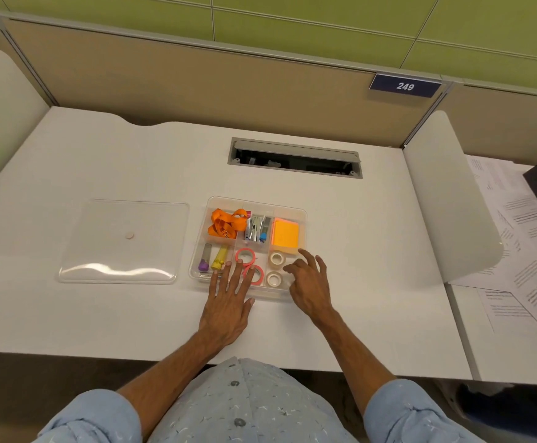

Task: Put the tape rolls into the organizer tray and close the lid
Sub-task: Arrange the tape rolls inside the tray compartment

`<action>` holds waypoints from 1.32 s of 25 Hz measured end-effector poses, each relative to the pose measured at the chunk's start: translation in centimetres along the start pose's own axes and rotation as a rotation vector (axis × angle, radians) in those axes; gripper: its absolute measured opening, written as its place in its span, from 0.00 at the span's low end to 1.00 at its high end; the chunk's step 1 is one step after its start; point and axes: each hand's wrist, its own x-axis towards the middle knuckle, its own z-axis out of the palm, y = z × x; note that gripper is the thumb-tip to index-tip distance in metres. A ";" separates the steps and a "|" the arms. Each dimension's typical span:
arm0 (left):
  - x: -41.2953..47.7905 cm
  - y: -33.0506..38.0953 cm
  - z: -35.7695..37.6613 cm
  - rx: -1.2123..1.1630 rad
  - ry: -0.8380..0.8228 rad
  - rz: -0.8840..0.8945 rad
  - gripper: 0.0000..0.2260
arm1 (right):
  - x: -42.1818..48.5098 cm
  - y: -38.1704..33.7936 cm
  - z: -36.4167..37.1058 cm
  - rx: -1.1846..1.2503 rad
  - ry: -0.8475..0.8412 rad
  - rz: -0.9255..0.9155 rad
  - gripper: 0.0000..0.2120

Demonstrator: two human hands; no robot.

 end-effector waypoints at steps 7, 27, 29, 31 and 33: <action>0.0 0.1 -0.2 -0.020 0.017 0.005 0.32 | 0.9 2.6 -2.1 0.071 -0.055 -0.123 0.14; -0.1 0.2 -0.3 -0.011 0.010 0.002 0.32 | 2.5 -1.2 -1.3 -0.016 0.016 0.101 0.13; -0.1 0.2 -0.3 -0.017 0.020 0.000 0.32 | 2.4 -1.6 -1.0 -0.053 0.018 0.116 0.13; 0.0 0.1 -0.4 -0.016 0.000 -0.004 0.32 | 2.4 -2.0 -0.6 -0.075 -0.011 0.112 0.12; 0.1 0.0 -0.2 0.000 -0.021 -0.002 0.32 | 2.3 -2.2 -0.3 -0.075 -0.027 0.116 0.12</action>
